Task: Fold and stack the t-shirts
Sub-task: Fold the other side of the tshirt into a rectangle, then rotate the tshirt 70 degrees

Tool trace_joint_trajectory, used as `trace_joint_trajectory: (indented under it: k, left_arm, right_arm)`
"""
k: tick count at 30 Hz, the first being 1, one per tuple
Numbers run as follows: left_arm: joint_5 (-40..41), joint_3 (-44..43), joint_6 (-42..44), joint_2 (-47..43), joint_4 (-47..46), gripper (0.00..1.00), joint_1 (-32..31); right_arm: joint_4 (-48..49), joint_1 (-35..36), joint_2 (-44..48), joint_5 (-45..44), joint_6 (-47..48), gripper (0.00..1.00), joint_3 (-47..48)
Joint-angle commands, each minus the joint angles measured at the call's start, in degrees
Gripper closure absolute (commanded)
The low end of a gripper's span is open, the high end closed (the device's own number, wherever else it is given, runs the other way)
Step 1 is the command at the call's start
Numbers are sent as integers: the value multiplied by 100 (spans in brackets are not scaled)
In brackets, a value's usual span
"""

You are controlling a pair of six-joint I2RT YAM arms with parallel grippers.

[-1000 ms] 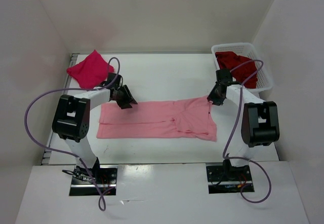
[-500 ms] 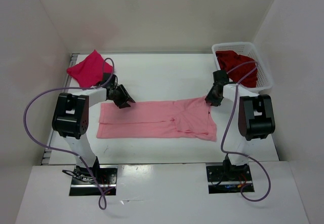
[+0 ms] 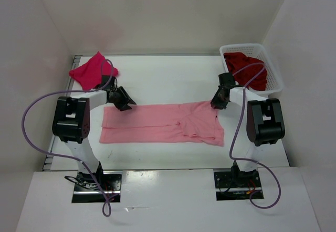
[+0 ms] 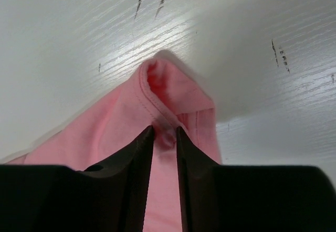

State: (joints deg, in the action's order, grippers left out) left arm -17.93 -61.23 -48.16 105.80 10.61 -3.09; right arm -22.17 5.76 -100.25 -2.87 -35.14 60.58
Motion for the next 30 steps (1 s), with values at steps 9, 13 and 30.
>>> trace_joint_trajectory:
  k: [9,13,30]
  left_arm:
    - [177,226,228,170,46,52,766]
    - [124,278,176,20,46,52,819]
    - [-131,-12,351,-1491,265,57,99]
  right_arm:
    - [143,-84,-223,-450,-72,100,33]
    - [20,-84,57,-574,-72,100,33]
    - [-51,1549,1175,761,-1003,95,-616]
